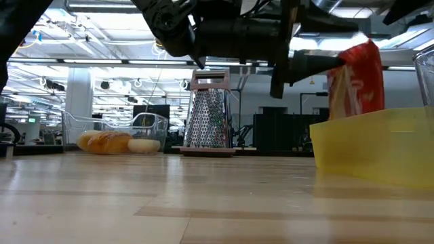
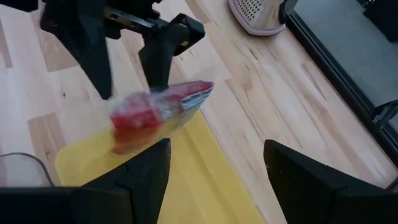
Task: Pick & Place Food Item
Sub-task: Put the red popcorn bag into the yellow bin, then return to home position
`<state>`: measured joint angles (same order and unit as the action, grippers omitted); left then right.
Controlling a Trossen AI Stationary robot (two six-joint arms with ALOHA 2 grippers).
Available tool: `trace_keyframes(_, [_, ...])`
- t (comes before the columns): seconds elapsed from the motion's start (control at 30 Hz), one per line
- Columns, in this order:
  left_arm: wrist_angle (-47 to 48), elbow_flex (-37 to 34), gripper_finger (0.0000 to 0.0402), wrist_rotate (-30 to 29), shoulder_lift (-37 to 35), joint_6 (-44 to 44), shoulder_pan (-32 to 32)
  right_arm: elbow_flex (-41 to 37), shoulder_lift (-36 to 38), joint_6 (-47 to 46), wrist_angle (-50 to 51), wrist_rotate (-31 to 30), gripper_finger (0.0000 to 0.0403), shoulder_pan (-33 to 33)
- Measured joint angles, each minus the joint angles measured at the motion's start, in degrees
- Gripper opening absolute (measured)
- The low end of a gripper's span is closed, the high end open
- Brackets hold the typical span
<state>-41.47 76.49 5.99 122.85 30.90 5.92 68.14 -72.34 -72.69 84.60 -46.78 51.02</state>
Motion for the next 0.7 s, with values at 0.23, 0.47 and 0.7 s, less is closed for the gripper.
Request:
trace_keyframes(0.23, [-2.33, -0.01, 0.0331, -0.16, -0.51, -2.49, 0.01, 0.0, -0.02, -0.92, 0.65, 0.0, 0.0249, 0.02])
trace_keyframes(0.47, [-1.93, -0.15, 0.0342, 3.31, -2.46, -3.59, 0.04, 0.0, -0.02, -1.53, 0.67, -0.02, 0.0249, 0.0])
trace_keyframes(0.7, [11.43, -1.96, 0.0331, 4.41, -11.34, -11.53, 0.75, 0.0, -0.02, -2.36, 0.87, -0.12, 0.0249, 0.6])
